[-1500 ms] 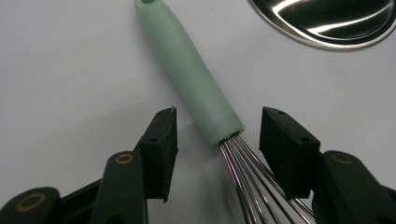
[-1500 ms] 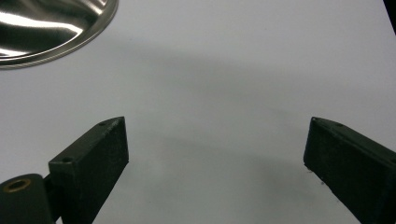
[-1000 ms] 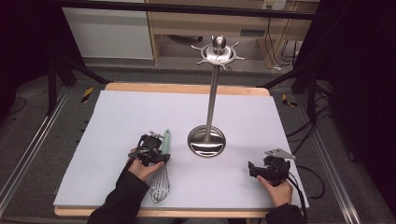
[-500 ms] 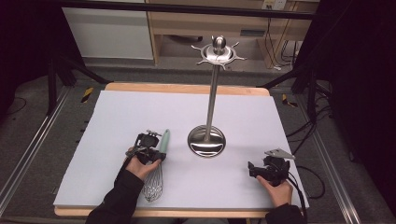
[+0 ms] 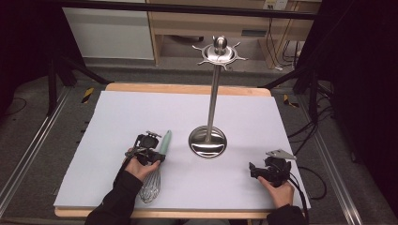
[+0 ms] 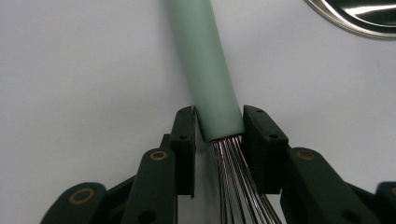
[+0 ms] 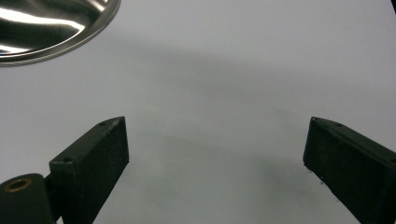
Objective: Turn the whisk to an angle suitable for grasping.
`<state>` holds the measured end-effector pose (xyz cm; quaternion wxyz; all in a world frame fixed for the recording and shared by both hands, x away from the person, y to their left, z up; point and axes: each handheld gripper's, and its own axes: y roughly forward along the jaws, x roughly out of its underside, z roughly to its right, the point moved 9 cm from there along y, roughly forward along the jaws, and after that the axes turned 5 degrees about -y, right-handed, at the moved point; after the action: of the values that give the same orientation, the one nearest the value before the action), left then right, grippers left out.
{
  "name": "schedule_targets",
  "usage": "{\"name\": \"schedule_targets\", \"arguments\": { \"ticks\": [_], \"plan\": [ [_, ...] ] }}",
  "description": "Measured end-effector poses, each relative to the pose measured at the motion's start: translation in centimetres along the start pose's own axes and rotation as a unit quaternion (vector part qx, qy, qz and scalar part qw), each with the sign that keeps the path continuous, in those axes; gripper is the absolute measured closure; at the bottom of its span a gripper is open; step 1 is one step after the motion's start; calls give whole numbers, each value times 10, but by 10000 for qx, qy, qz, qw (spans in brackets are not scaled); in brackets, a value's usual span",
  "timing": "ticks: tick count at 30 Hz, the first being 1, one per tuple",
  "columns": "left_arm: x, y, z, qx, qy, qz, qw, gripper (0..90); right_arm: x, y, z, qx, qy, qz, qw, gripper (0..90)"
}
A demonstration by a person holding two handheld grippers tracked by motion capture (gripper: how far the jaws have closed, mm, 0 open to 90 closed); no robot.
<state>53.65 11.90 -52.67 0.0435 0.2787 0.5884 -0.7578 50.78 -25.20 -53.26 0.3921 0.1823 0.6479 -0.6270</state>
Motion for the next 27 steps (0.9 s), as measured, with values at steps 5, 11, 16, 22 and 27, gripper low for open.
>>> {"name": "schedule_targets", "arguments": {
  "ticks": [5,11,16,22,27],
  "plan": [
    [-1,1,6,80,141,18,9999,653,0,0,0,-4,-4,-3,10000,72],
    [-8,-4,6,52,223,114,9997,544,0,0,0,-5,-11,-8,10000,72],
    [-13,-2,6,21,269,20,9996,512,0,0,0,-18,-4,-16,10000,72],
    [-11,7,6,68,179,-201,9996,529,1,1,0,-33,-25,-34,10000,72],
    [-9,12,4,-4,164,-251,9995,584,1,1,-1,-47,-28,-40,10000,72]
  ]
}}
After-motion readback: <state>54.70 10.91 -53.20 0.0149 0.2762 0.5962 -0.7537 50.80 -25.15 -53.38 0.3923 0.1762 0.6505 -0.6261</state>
